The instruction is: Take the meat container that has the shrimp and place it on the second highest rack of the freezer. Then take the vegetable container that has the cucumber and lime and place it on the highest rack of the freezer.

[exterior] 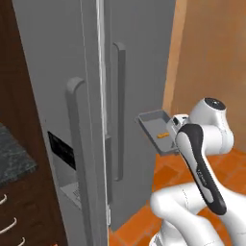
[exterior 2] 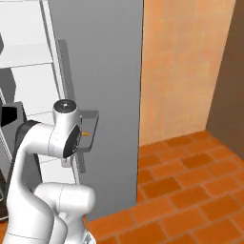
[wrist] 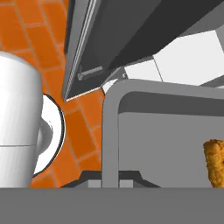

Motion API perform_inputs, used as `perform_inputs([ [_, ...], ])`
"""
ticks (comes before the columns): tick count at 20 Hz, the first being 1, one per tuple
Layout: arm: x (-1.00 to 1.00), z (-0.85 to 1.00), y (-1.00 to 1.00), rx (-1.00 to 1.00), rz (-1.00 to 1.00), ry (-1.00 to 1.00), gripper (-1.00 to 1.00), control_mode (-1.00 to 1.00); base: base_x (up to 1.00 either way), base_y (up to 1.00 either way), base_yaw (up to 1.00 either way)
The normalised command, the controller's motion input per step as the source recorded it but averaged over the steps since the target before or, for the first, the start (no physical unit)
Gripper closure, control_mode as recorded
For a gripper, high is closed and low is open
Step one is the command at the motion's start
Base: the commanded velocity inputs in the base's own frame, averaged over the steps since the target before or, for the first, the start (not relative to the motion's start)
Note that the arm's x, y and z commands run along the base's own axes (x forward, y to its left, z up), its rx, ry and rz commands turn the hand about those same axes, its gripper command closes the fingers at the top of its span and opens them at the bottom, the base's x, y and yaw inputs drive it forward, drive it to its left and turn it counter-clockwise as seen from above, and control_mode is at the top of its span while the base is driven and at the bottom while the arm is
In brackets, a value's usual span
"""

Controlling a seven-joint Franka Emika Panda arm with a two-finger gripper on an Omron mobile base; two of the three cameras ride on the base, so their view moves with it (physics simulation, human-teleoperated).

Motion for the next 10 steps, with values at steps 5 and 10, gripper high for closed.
perform_inputs([
  [5,0.0,0.0,0.0,0.0,0.0,0.0,1.0,1.0,0.2,-0.93,0.69],
  [10,0.0,0.0,0.0,0.0,0.0,0.0,1.0,1.0,0.12,-0.76,0.63],
])
